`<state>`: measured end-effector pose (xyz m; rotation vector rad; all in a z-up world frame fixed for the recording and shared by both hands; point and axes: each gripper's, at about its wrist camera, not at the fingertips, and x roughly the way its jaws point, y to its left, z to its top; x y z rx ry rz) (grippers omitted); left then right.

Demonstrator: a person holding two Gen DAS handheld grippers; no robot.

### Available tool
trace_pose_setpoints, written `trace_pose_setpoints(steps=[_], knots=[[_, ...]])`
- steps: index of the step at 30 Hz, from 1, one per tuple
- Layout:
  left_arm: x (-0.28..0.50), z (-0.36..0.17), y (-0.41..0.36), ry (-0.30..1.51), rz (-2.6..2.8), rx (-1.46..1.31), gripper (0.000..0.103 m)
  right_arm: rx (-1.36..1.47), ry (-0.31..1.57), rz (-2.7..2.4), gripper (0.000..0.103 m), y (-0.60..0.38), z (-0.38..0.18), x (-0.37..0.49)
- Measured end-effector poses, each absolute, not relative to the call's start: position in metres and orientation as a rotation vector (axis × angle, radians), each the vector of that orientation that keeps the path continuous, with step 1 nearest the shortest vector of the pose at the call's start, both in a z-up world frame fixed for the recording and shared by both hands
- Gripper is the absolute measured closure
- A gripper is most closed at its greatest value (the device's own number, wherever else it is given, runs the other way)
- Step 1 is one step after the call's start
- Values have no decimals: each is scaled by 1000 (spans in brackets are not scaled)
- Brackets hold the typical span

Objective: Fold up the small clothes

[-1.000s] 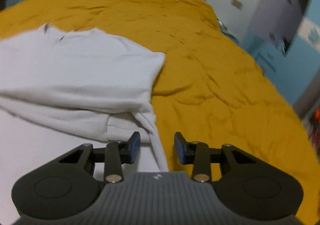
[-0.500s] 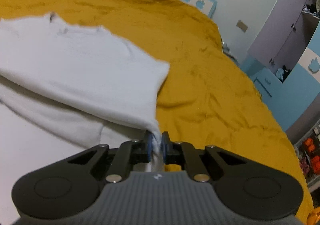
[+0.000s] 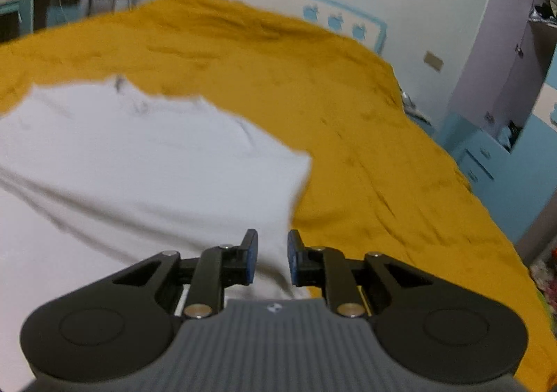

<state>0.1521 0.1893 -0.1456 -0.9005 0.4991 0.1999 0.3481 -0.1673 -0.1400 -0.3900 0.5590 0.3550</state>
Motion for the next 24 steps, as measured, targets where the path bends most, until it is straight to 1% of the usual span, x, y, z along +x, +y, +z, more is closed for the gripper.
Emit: trace_pose_setpoints(steps=[2, 6, 8, 9, 11, 14, 15, 16, 17, 19, 20, 21, 22, 24], knots=[[171, -153, 187, 528, 174, -903, 86, -360, 591, 385, 93, -156, -146, 360], [193, -182, 194, 634, 184, -944, 85, -335, 706, 413, 93, -156, -173, 373], [197, -193, 198, 657, 184, -934, 87, -317, 734, 409, 89, -165, -184, 374], [196, -198, 201, 657, 176, -949, 88, -289, 734, 415, 85, -171, -186, 374], [197, -207, 206, 665, 175, -1003, 96, -249, 746, 419, 84, -177, -188, 375], [197, -204, 207, 674, 165, -1001, 95, -271, 749, 420, 82, -172, -188, 375], [198, -200, 206, 684, 158, -994, 93, -287, 746, 420, 80, -171, -188, 374], [197, -193, 205, 694, 143, -986, 88, -295, 747, 420, 77, -171, -185, 373], [196, -185, 203, 699, 123, -970, 80, -290, 753, 412, 75, -171, -180, 372], [187, -163, 195, 709, 107, -884, 71, -258, 747, 398, 58, -178, -160, 363], [181, -151, 189, 708, 101, -830, 65, -234, 731, 404, 54, -180, -148, 356], [173, -140, 184, 710, 94, -784, 61, -208, 713, 417, 45, -183, -135, 347], [163, -131, 179, 721, 95, -747, 54, -191, 700, 428, 39, -184, -122, 338], [140, -113, 168, 741, 92, -684, 53, -172, 682, 432, 36, -189, -99, 316]])
